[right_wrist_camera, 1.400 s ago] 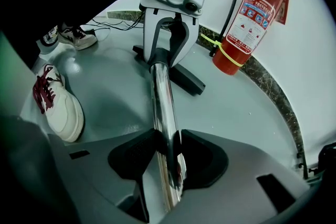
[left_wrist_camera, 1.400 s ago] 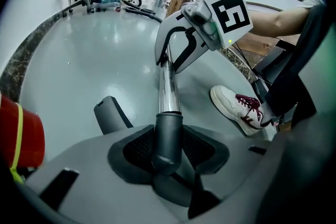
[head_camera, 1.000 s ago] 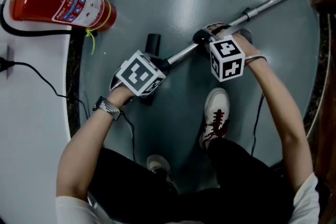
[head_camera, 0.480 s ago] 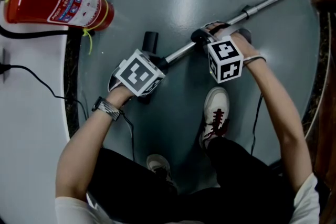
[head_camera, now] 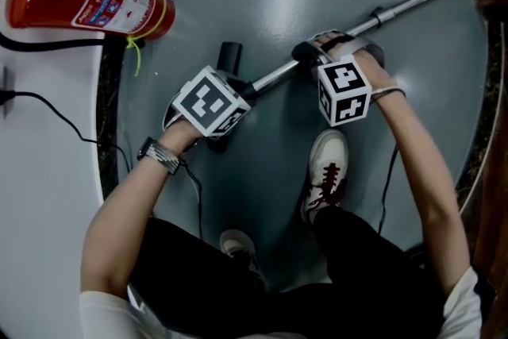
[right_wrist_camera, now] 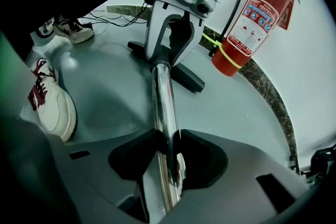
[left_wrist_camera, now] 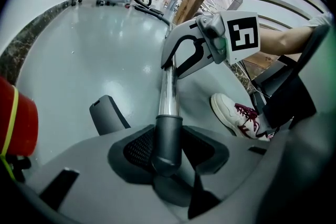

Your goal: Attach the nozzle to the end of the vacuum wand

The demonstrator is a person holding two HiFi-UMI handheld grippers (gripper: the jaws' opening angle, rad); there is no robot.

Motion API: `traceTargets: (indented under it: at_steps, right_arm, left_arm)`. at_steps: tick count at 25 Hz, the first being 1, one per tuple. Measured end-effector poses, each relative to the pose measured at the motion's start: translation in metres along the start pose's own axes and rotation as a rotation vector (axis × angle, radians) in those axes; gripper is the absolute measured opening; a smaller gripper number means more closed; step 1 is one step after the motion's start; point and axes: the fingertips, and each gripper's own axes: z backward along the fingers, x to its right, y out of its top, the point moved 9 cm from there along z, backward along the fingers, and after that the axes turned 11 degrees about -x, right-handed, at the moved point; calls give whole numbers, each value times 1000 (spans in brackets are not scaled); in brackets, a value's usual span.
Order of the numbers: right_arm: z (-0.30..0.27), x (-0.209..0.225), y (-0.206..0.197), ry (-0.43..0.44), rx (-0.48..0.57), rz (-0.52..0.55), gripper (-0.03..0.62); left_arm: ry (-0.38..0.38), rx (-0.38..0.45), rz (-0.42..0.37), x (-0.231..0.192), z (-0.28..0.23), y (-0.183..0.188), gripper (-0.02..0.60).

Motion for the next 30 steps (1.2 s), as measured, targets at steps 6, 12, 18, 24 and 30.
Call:
traceTargets:
  at_steps: [6, 12, 18, 24, 30]
  right_arm:
    - [0, 1, 2, -13, 0, 11, 158]
    - [-3, -1, 2, -14, -9, 20, 156]
    - [-4, -3, 1, -28, -11, 17, 156]
    - [-4, -5, 1, -39, -12, 0, 158]
    - [-5, -6, 1, -43, -15, -5, 158]
  left_arm:
    - [-15, 3, 36, -3, 2, -1, 163]
    - [-27, 2, 77, -3, -1, 0, 164]
    - [-62, 33, 157, -6, -1, 0, 164]
    - [-70, 45, 184, -7, -2, 0, 164]
    - [-64, 51, 170, -7, -2, 1, 163]
